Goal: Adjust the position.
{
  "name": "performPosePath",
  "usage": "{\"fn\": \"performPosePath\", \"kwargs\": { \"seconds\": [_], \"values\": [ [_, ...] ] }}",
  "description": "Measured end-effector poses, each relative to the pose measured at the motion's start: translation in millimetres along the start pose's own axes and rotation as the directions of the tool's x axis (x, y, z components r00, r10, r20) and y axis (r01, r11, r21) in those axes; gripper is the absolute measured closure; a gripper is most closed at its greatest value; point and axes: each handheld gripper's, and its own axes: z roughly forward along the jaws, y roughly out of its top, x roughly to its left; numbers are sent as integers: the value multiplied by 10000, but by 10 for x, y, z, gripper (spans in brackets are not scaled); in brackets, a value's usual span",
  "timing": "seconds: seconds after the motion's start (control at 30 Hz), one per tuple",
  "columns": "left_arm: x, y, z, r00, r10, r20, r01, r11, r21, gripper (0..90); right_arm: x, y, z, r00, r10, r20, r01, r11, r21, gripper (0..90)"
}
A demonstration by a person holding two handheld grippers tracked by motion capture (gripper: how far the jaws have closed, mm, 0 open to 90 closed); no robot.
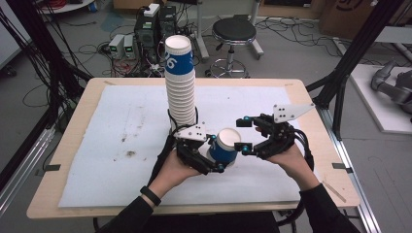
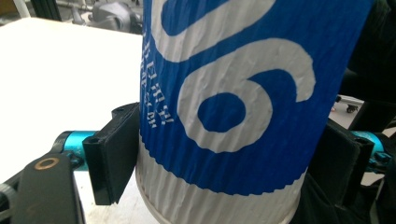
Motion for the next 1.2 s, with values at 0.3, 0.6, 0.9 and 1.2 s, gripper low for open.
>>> {"fn": "performPosePath", "kwargs": {
  "seconds": [0.3,0.6,0.9,1.2],
  "values": [
    [3,51,-17,9996,229,-160,-208,9924,1211,194,-4,-10,69,9999,-28,-108,36,9972,747,194],
    [-24,73,10,9983,536,-213,-489,9827,1789,197,14,-56,217,9999,-128,-37,132,9827,1848,194],
    [-35,81,-1,9978,620,-231,-573,9843,1667,185,12,-67,235,9992,-359,-200,393,9765,2118,298],
    [-21,56,-48,9988,24,-491,-19,9999,102,103,1,-53,136,9995,-267,-144,281,9942,1034,299]
  ]
}}
